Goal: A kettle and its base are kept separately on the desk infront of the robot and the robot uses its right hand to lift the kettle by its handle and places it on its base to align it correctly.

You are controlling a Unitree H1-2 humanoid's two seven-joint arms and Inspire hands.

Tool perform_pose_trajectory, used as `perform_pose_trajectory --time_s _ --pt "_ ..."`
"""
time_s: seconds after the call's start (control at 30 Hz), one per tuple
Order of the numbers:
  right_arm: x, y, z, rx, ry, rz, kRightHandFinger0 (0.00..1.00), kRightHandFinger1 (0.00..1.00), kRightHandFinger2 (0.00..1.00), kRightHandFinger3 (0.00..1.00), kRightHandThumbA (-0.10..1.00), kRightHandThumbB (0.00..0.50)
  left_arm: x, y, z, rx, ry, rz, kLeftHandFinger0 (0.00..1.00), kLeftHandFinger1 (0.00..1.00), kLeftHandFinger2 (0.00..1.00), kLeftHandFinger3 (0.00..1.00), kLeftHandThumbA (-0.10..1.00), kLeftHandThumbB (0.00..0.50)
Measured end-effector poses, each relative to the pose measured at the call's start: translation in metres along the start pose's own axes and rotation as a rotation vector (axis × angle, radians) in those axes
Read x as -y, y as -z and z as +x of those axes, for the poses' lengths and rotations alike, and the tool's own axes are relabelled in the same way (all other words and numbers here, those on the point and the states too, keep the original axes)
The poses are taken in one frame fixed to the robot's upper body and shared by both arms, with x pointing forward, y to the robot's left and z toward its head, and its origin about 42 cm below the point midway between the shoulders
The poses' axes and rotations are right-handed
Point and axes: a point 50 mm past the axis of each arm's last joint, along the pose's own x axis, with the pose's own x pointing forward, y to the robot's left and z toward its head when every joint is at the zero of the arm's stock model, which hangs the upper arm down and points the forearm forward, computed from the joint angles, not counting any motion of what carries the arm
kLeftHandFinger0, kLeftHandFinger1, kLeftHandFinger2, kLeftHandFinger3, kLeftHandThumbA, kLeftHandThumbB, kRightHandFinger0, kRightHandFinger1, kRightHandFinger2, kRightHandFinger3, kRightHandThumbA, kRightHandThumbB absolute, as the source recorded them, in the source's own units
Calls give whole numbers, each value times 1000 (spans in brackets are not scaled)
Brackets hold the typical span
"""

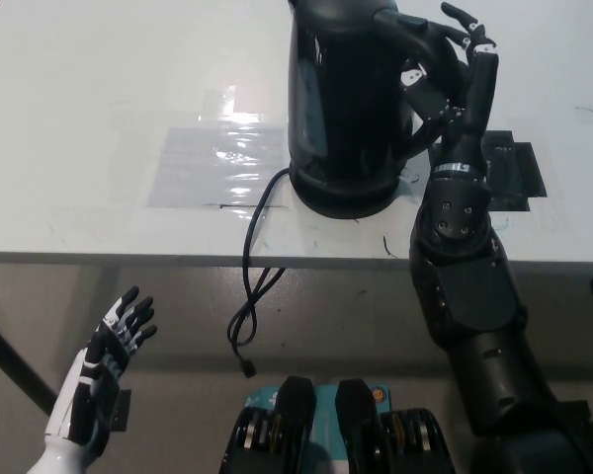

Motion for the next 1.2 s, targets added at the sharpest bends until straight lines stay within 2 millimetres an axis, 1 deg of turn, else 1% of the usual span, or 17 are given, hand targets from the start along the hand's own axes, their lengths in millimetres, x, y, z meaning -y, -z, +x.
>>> perform_pose_trajectory --time_s 0.03,0.13,0.17,0.2,0.23,0.27,0.3,0.33,0.4,0.47,0.63,0.7,0.9,1.0,1.07,1.1,1.2 --pt "0 0 0 0 0 1 87 151 613 712 -100 121 0 0 0 0 0 0 1000 1000 1000 1000 1000 102" --pt "-1 0 -1 -1 -1 2 10 102 595 695 -100 121 0 0 0 0 0 0 1000 1000 1000 1000 1000 103" --pt "-1 0 -1 -2 -1 2 60 92 579 686 -100 119 0 0 0 0 0 0 1000 1000 1000 1000 1000 102" --pt "-2 1 -1 -3 -2 2 86 54 554 677 -100 120 0 0 0 0 0 0 1000 1000 1000 1000 1000 102" --pt "-2 1 -1 -4 -1 2 84 33 546 675 -100 122 0 0 0 0 0 0 1000 1000 1000 1000 1000 102" --pt "-2 1 -1 -5 -1 2 3 17 553 683 -100 120 0 0 0 0 0 0 1000 1000 1000 1000 1000 109" --pt "-2 2 -1 -4 -1 2 1 7 561 690 -100 116 0 0 0 0 0 0 1000 1000 1000 1000 1000 110" --pt "-2 3 -2 -4 -2 2 0 40 579 701 -100 126 0 0 0 0 0 0 1000 1000 1000 1000 1000 109" --pt "-2 5 -2 -4 -3 3 0 84 611 731 -100 119 0 0 0 1 1 0 1000 1000 1000 1000 1000 110" --pt "-2 6 -3 -4 -4 3 0 165 651 772 -100 114 0 0 1 2 1 0 1000 1000 1000 1000 1000 109" --pt "-2 9 -4 4 -3 6 0 176 654 777 -100 118 0 -1 1 3 1 0 1000 1000 1000 1000 1000 109" --pt "-2 9 -4 6 -2 8 0 195 664 787 -100 116 0 -1 1 3 1 0 1000 1000 1000 1000 1000 120" --pt "-2 10 -4 10 -1 14 0 226 695 799 -100 115 0 -1 1 3 1 0 1000 1000 1000 1000 1000 109" --pt "-2 10 -4 9 0 20 0 237 712 808 -100 111 0 -1 1 3 1 0 1000 1000 1000 1000 1000 123" --pt "-1 11 -4 6 1 27 0 233 713 806 -100 95 0 -1 1 3 1 0 1000 1000 1000 1000 1000 113" --pt "-1 11 -5 4 2 30 0 251 728 815 -100 106 0 -1 1 3 1 0 1000 1000 1000 1000 1000 113" --pt "0 12 -5 1 3 38 0 256 729 817 -100 107 0 -1 1 3 1 0 1000 1000 1000 1000 1000 101"
